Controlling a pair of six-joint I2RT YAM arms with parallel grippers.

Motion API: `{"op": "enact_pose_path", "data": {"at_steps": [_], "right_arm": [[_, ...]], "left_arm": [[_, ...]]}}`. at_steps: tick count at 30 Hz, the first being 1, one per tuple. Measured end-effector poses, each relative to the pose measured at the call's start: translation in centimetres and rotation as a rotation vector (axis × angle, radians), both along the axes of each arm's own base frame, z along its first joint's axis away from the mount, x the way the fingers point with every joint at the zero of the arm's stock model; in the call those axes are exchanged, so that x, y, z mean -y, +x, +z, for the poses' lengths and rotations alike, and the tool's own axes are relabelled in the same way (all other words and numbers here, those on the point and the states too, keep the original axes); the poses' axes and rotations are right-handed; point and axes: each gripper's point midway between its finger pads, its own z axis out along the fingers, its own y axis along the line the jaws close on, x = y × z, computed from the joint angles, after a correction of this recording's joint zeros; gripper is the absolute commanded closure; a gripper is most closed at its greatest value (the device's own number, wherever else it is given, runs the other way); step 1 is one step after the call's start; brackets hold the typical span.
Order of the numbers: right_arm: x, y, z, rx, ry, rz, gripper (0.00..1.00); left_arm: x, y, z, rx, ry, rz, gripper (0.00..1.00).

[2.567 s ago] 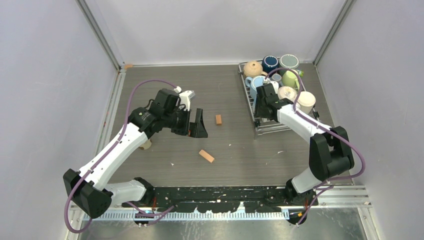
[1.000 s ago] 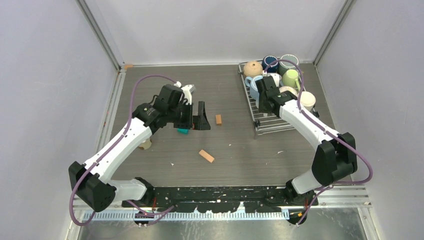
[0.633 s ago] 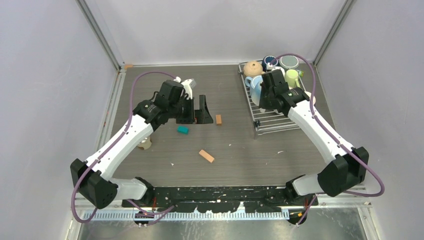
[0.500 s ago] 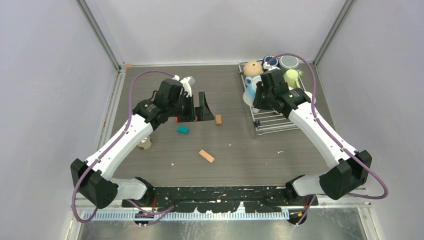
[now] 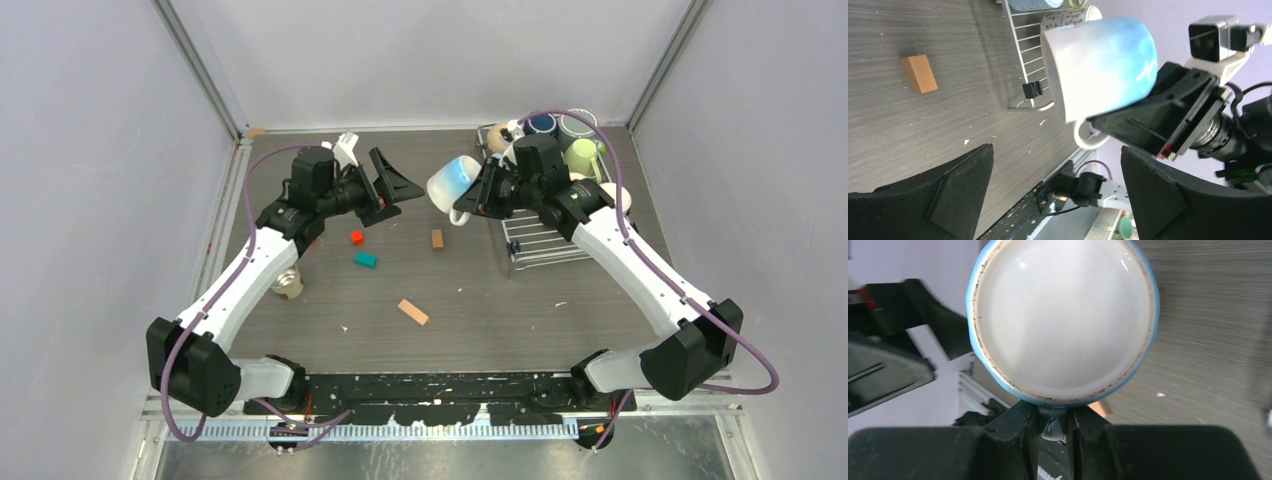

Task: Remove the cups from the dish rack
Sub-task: Unload the cup from the dish rack, then place the cup at the center of the board.

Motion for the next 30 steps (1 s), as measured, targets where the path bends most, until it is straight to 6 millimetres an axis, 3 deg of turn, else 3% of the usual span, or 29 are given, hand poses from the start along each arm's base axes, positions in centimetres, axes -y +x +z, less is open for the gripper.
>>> {"op": "enact_pose_path", "data": {"at_steps": [6, 11, 15, 19, 30], "right_arm": [[-3.6, -0.8, 2.2, -0.011, 0.182, 0.084, 0.99], [-5.3, -1.7, 2.0, -0.055, 0.259, 0.127, 0.99], [-6.2, -2.6, 1.6, -0.087, 0.289, 0.152, 0.99], [-7.0, -3.1, 1.7, -0.098, 0.325, 0.180, 0.99], [-8.8, -2.6, 3.5, -0.090, 0.455, 0.200, 0.99]], "left_arm": [[-0.5, 0.9, 0.5, -0.055, -0.122, 0.032, 0.00], [-0.3, 1.3, 1.6, -0.045, -0.201, 0.034, 0.03], [-0.1, 1.2, 1.2, -0.067, -0.259, 0.033, 0.08], [-0.1, 1.1, 1.4, -0.074, -0.308, 0.029, 0.17], [-1.2, 0.9, 5.5, -0.051, -0.530, 0.004, 0.45]]}}
